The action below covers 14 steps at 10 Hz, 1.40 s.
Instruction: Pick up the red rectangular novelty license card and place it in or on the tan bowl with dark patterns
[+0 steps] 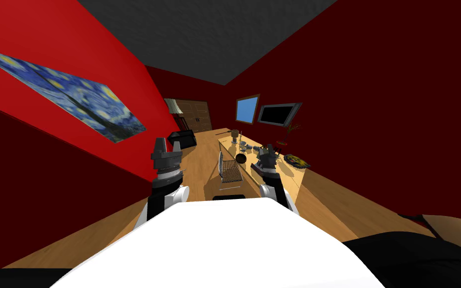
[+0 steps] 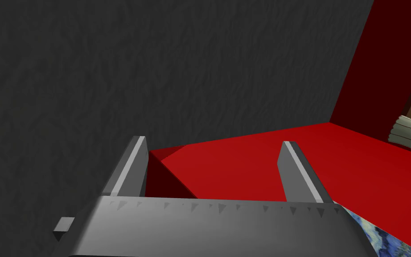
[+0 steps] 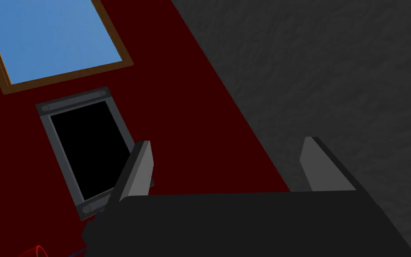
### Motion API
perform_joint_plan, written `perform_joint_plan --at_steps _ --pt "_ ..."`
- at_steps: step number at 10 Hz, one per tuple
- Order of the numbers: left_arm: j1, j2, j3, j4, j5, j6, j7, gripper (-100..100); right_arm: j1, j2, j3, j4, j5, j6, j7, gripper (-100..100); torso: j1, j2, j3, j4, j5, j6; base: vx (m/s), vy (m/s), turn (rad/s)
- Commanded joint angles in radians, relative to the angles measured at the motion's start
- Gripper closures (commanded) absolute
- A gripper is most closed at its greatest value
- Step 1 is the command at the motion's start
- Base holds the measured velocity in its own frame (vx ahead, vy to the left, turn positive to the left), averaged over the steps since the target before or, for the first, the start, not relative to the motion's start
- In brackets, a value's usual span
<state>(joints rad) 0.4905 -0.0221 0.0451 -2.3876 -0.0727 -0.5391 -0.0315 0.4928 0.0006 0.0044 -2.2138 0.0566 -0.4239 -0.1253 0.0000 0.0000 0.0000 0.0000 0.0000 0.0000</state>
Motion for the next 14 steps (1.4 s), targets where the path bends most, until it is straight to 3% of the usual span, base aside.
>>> perform_joint_plan --at_steps 1,6,7,9,10,12,14 --pt "0.0 0.0 0.0 0.0 0.0 0.0 0.0 0 0.006 -0.033 0.01 0.02 0.0 -0.001 -0.004 -100 0.0 0.0 0.0 0.0 0.0 0.0 -0.014 -0.009 0.029" --pt "0.0 0.0 0.0 0.0 0.0 0.0 0.0 0 0.049 -0.163 0.092 0.166 0.003 -0.007 -0.042 -100 -0.003 0.005 0.003 0.001 -0.001 0.0 -0.059 -0.037 0.077" --pt "0.0 0.0 0.0 0.0 0.0 0.0 0.0 0 0.049 -0.164 0.092 0.174 0.003 -0.007 -0.042 -100 -0.004 0.005 0.003 0.001 -0.001 0.0 -0.053 -0.034 0.039" --pt "0.0 0.0 0.0 0.0 0.0 0.0 0.0 0 0.074 -0.218 0.143 0.248 0.004 -0.013 -0.067 -100 -0.002 0.003 0.002 0.001 -0.001 0.0 -0.057 -0.029 0.125" --pt "0.0 0.0 0.0 0.0 0.0 0.0 0.0 0 0.074 -0.218 0.143 0.267 0.004 -0.013 -0.067 -100 -0.002 0.004 0.002 0.001 -0.001 0.0 -0.055 -0.025 0.042" --pt "0.0 0.0 0.0 0.0 0.0 0.0 0.0 0 0.103 -0.273 0.202 0.343 0.006 -0.021 -0.095 -100 -0.003 0.004 0.003 0.001 -0.001 0.0 -0.076 -0.036 0.138" --pt "0.0 0.0 0.0 0.0 0.0 0.0 0.0 0 0.103 -0.273 0.202 0.373 0.006 -0.021 -0.095 -100 -0.003 0.005 0.003 0.001 -0.001 0.0 -0.046 -0.023 0.009"
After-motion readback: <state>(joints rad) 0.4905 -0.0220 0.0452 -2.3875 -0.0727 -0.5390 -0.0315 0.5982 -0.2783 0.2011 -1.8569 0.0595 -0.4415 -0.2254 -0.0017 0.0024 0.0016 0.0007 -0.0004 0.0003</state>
